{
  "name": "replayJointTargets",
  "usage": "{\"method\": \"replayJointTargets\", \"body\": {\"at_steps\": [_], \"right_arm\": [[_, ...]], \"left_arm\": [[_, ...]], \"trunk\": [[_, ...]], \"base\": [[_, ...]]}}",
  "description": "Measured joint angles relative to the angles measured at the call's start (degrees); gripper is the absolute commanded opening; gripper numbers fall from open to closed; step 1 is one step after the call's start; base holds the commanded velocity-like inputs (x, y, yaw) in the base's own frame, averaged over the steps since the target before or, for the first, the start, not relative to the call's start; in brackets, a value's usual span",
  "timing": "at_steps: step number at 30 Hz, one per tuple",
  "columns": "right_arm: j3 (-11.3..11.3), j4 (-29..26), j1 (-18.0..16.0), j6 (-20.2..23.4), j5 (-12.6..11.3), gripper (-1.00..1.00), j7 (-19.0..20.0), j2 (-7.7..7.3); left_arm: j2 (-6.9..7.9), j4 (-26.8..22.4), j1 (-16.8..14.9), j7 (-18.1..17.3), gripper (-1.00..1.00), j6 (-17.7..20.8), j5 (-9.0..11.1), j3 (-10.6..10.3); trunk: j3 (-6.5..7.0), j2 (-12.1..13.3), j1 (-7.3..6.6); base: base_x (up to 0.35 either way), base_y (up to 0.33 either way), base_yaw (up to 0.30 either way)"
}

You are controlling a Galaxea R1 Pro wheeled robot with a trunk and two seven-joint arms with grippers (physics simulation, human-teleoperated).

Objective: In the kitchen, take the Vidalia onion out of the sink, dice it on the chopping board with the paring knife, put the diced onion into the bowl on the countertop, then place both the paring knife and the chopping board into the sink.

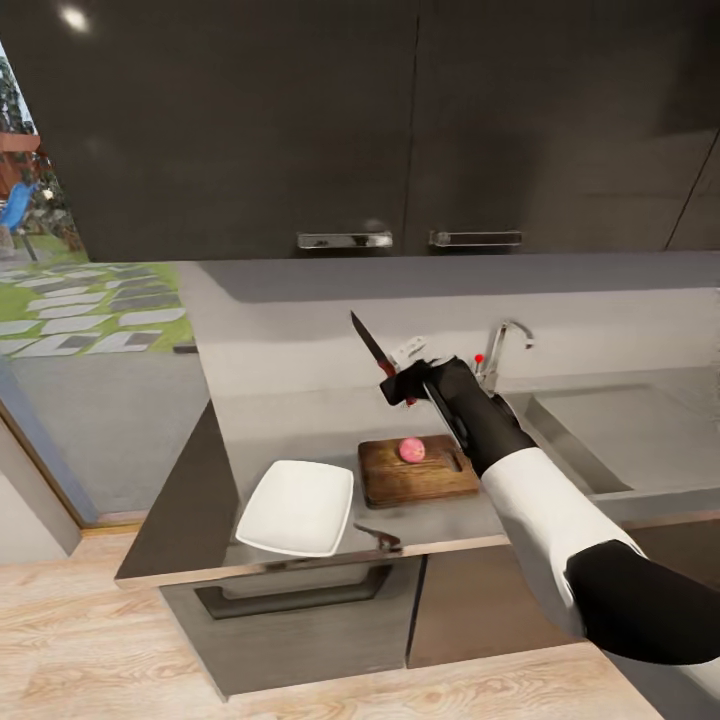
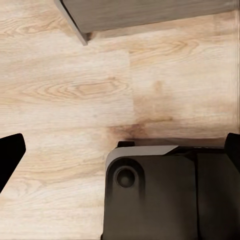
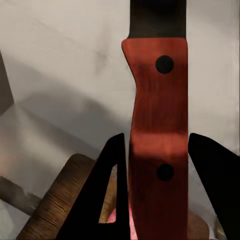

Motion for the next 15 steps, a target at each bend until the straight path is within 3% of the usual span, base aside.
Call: {"method": "replayJointTargets", "body": {"at_steps": [4,11,15], "right_arm": [[-0.04,-2.32,1.96,-3.28,0.00,-1.00,-0.02,-0.18],[-0.11,-12.63,9.67,-4.43,0.00,-1.00,-0.13,-0.75],[-0.13,-20.81,15.11,-4.55,0.03,-1.00,-0.17,-2.33]], "left_arm": [[0.00,0.00,0.00,0.00,1.00,0.00,0.00,0.00],[0.00,0.09,0.00,0.00,1.00,0.01,0.00,0.04],[0.00,0.85,-0.05,-0.01,1.00,0.00,0.00,0.09]], "trunk": [[0.00,0.00,0.00],[0.00,0.00,0.00],[0.00,0.00,0.00]], "base": [[0.000,-0.305,0.000],[0.000,-0.305,0.000],[0.000,-0.297,0.000]]}}
